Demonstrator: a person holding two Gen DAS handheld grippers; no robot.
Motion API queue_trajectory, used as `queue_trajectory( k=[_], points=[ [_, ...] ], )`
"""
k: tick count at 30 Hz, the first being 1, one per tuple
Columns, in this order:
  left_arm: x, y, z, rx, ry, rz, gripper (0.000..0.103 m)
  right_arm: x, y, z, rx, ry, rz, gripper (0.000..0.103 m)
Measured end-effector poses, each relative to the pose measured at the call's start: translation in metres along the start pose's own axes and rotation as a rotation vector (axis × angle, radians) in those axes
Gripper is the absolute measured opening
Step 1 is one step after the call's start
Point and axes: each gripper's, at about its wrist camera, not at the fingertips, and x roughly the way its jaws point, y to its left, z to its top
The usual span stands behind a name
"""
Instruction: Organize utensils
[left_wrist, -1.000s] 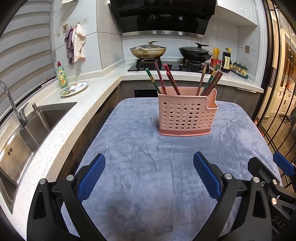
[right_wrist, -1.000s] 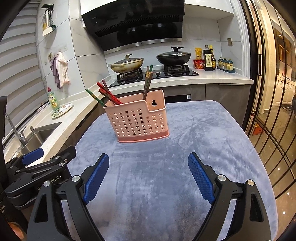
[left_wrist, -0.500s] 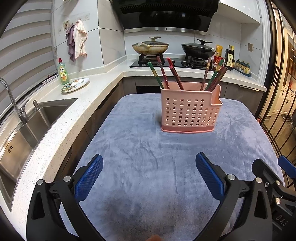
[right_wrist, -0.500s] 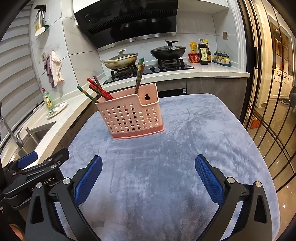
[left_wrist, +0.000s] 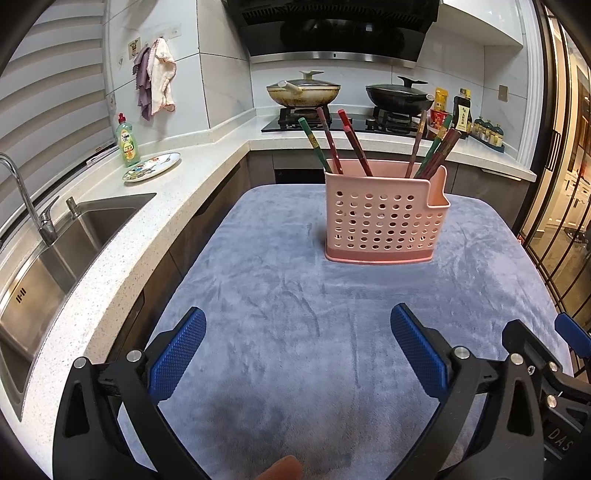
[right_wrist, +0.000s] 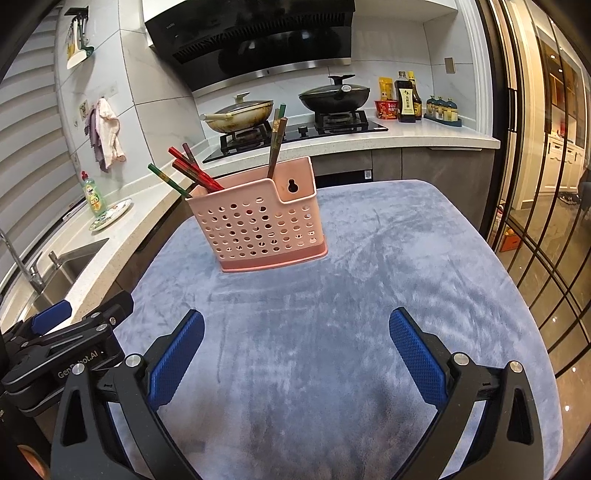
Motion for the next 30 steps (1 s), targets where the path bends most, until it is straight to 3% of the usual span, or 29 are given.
queue_trajectory(
  k=[30],
  points=[
    [0.0012,0.0007,-0.0004,0.001,-0.005,0.003,0.096,0.001,0.0045,0.0018,-0.017,0.0,0.0,0.097]
  ],
)
